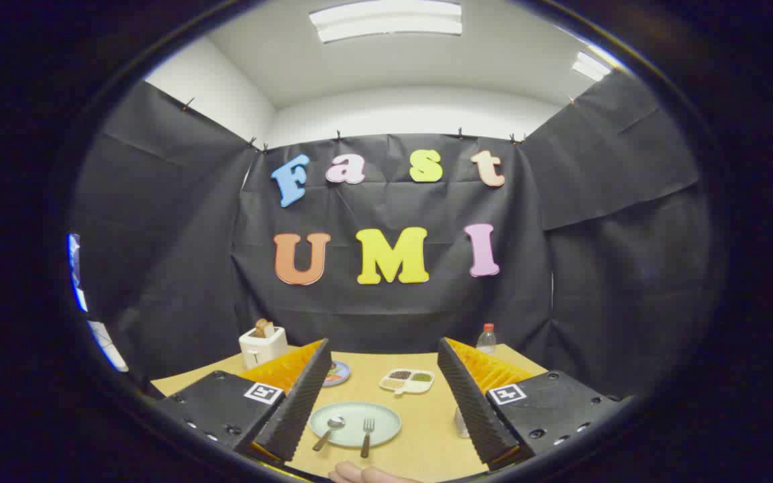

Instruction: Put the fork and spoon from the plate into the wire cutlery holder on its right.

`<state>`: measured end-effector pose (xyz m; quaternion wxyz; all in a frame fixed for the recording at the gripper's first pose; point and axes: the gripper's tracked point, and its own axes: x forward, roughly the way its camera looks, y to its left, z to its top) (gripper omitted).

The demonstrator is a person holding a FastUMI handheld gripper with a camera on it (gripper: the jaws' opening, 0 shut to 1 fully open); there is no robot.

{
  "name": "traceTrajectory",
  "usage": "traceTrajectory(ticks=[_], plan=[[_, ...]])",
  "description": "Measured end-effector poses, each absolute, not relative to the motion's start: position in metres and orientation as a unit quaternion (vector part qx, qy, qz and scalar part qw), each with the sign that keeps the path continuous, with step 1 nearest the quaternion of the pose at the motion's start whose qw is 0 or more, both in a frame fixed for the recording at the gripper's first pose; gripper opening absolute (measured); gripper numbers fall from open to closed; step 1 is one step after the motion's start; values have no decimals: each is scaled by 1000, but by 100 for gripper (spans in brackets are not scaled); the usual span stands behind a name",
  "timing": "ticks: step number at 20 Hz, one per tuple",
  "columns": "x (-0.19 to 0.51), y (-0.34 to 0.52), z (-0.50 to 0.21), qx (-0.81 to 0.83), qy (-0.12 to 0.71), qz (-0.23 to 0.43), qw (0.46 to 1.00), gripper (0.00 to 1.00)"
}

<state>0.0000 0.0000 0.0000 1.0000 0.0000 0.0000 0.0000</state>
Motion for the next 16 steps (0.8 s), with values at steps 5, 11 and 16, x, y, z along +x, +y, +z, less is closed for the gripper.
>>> traceTrajectory(ticks=[5,11,16], plan=[[3,14,-5,-9,11,-9,1000,95],[10,17,-14,-20,21,-8,1000,95],[21,7,-31,-10,46,-9,999,95]])
